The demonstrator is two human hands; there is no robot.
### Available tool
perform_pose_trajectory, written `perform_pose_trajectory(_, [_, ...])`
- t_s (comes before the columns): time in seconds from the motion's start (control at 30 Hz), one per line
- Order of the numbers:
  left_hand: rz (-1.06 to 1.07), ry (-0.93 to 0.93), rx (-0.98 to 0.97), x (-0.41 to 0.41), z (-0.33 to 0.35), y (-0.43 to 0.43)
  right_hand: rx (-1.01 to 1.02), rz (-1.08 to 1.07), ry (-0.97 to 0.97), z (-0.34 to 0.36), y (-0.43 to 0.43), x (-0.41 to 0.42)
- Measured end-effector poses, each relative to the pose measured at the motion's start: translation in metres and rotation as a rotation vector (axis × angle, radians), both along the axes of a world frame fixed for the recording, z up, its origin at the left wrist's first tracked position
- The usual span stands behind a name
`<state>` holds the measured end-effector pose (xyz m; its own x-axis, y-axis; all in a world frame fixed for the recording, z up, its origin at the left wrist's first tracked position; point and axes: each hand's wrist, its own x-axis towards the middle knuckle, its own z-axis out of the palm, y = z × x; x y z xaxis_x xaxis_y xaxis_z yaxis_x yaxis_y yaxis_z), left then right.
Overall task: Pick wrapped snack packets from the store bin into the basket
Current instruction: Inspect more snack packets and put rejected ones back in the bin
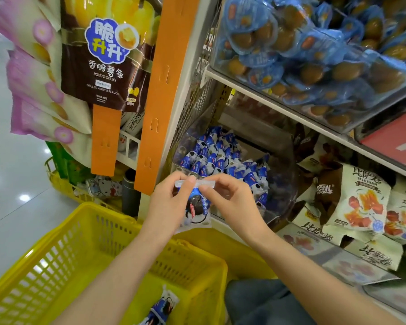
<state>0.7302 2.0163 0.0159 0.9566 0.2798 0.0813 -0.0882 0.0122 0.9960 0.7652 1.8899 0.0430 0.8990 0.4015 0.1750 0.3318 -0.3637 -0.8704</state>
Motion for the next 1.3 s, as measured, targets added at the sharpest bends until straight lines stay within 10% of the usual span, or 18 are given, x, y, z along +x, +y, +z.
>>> perform_pose_trajectory(0.2, [-0.040, 0.099, -0.099, 0.001, -0.002, 0.006, -0.134, 0.016, -0.341, -0.012, 0.004, 0.004])
perform_pose_trajectory(0.5, [-0.029, 0.209, -0.205, 0.002, -0.006, 0.005, 0.378, -0.197, 0.278, -0.013, -0.006, 0.021])
perform_pose_trajectory(0.93, [-0.003, 0.086, -0.102, 0.000, -0.010, 0.021, 0.003, 0.179, 0.458, -0.019, -0.020, 0.013])
perform_pose_trajectory(1.13, [-0.034, 0.006, 0.430, -0.006, -0.021, 0.020, -0.014, 0.127, 0.112, -0.028, -0.013, -0.004])
perform_pose_trajectory(1.3, [-0.055, 0.036, 0.458, -0.012, -0.027, 0.014, -0.024, 0.062, -0.024, -0.033, -0.013, -0.009])
